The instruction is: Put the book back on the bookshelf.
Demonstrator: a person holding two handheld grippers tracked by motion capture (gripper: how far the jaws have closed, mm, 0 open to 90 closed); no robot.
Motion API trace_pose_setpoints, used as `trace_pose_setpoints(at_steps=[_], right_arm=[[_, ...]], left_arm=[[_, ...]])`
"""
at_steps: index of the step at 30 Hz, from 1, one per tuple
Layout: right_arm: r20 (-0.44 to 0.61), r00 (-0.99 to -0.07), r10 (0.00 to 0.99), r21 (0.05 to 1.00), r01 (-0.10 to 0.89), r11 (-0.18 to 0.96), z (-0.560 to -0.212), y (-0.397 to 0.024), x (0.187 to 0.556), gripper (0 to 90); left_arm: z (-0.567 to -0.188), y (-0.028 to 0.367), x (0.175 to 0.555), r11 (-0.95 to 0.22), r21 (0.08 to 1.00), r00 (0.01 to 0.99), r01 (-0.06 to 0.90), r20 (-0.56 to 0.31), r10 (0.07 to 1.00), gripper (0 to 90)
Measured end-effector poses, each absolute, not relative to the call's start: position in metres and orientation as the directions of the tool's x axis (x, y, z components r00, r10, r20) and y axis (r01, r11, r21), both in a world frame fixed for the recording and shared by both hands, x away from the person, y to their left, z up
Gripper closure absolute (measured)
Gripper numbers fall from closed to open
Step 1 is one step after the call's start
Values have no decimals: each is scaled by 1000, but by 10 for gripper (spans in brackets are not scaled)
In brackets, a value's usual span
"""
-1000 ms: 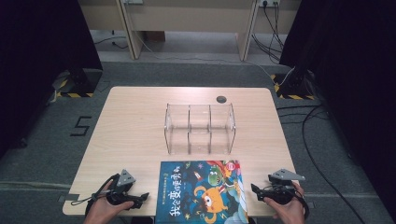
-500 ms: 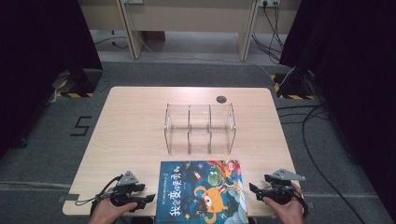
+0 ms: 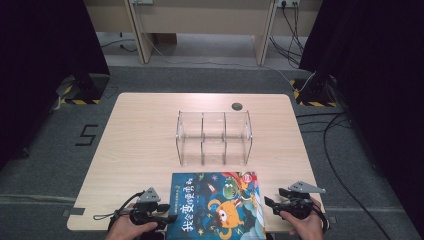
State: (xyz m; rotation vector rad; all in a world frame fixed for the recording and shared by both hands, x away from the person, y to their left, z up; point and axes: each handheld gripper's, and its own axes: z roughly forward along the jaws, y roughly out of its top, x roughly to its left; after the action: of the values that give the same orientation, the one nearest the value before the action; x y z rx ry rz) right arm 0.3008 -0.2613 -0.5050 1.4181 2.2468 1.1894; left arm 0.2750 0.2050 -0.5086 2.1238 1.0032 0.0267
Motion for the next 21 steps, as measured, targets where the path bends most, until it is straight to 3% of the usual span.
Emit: trace_pose_setpoints(at_steps=[21], right_arm=[[255, -502, 826, 717, 671, 186, -508, -258, 304, 307]], left_arm=[[-510, 169, 279, -425, 664, 736, 615, -291, 611, 449]])
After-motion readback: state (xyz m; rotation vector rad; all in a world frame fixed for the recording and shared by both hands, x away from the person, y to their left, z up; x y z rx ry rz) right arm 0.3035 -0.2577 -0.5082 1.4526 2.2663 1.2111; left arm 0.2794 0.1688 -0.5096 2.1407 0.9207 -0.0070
